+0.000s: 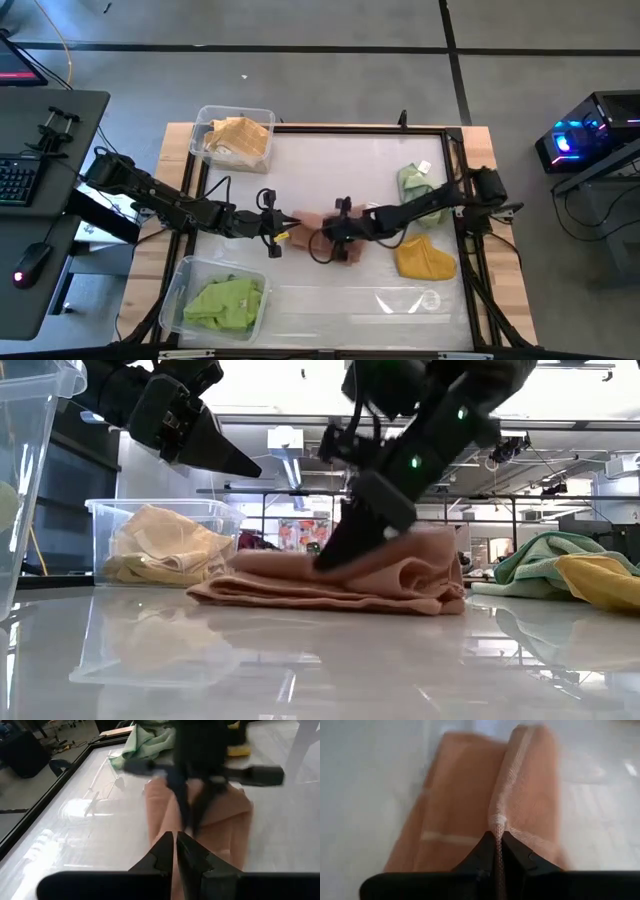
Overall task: Sort towels by color in basket
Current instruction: Fold the brown towel
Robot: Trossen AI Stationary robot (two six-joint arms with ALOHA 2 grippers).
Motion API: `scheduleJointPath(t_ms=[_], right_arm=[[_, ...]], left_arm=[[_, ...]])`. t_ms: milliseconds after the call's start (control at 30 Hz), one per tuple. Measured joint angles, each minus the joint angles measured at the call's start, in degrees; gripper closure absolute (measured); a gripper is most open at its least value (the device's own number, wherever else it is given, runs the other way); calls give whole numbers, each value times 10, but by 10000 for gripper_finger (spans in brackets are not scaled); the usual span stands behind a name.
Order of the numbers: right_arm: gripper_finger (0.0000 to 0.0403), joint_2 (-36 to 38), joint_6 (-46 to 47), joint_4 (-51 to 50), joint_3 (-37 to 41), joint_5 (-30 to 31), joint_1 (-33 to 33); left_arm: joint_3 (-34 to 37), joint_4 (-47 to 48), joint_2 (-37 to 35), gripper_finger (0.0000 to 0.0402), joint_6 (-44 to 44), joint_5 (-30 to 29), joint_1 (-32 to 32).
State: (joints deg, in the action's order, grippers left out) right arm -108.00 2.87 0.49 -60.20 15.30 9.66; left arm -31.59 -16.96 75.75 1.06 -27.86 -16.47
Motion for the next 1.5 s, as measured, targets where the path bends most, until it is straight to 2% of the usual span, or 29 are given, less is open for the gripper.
scheduleJointPath(t_ms=[133, 233, 433, 600, 700, 733, 867, 1100, 1200, 1367, 1500], right_arm=[[373, -38, -3, 40, 0, -46, 3], [330, -38, -4, 50, -1, -68, 0], [231, 13, -45, 24, -21, -147, -8], [201, 48, -49, -35, -19, -152, 4], [199, 38, -68, -78, -19, -116, 22], [199, 31, -73, -89, -19, -90, 29], [199, 9, -66, -109, -17, 78, 57], [199, 7, -86, -106, -17, 223, 78], [199, 7, -92, -112, -17, 247, 80], [204, 7, -40, -170, -17, 242, 58], [250, 7, -5, -203, -17, 203, 41]], left_arm=[[0, -1, 0, 392, 0, 0, 0], [0, -1, 0, 392, 1, 0, 0], [0, 2, 0, 392, 1, 0, 0], [0, 7, 0, 392, -4, 0, 0], [0, 7, 0, 392, -4, 0, 0], [0, 7, 0, 392, -4, 0, 0], [0, 6, 0, 392, -4, 0, 0], [0, 5, 0, 392, -4, 0, 5], [0, 5, 0, 392, -4, 0, 8], [0, 5, 0, 392, -4, 0, 7], [0, 5, 0, 392, -4, 0, 7]])
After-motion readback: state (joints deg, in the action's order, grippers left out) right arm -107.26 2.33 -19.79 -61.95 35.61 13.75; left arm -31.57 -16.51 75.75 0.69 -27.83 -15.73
